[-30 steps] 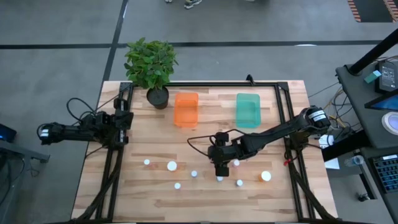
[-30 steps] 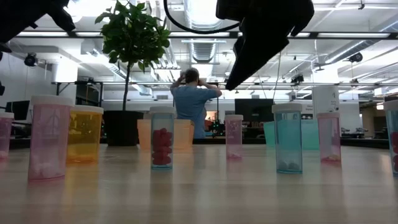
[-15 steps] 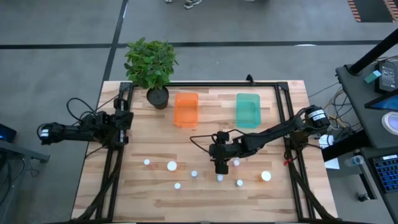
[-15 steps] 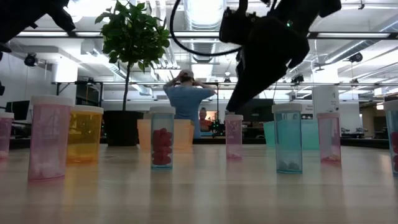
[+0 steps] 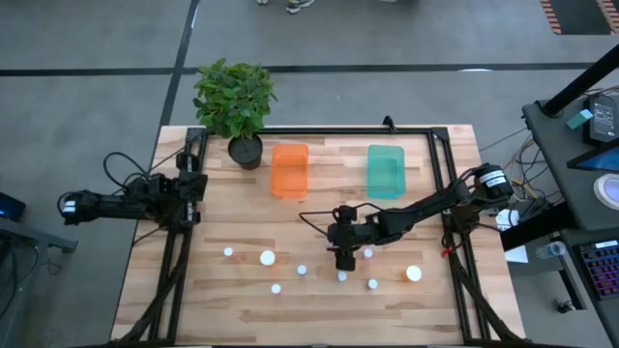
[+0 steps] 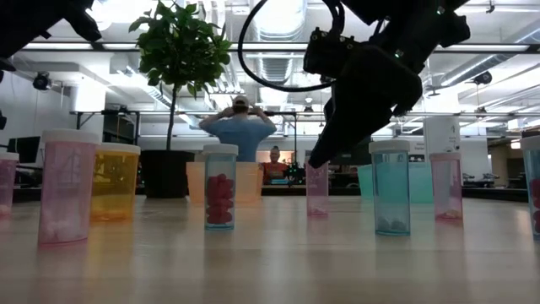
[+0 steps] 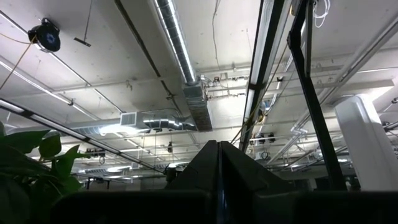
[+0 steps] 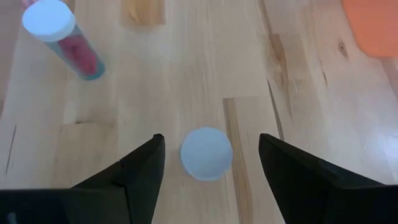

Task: Pick and place medicine bottles into bin by pill shape (circle, oval)
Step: Put the top right pink tablet bottle into the green bin

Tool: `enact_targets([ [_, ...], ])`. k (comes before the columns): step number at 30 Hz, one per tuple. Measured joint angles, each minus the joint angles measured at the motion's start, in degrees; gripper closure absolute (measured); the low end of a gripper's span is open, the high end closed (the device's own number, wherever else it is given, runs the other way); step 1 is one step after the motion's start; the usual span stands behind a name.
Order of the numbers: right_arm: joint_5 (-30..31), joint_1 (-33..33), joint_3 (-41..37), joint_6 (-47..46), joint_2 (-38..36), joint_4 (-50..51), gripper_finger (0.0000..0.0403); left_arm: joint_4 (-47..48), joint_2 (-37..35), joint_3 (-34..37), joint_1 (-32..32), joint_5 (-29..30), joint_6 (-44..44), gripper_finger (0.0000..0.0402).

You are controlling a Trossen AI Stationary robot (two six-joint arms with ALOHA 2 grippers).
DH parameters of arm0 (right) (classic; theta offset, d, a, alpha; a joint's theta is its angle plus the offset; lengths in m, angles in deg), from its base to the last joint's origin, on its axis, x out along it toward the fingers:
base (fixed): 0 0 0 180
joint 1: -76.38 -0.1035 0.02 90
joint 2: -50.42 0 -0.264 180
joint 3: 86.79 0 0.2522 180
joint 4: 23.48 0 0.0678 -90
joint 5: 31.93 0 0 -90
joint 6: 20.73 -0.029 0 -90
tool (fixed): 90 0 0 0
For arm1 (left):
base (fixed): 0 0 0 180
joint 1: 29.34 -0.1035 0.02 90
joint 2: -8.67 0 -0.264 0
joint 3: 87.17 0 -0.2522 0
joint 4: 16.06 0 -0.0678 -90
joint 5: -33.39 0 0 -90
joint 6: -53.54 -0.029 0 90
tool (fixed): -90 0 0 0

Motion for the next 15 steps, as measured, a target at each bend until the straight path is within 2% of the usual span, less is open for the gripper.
enact_targets([
  [15,-0.21,0.37,-2.92,-1.94,0.00,-3.79,0.0157,0.00,0.00,0.00,0.01,0.00,-0.02,0.0402],
])
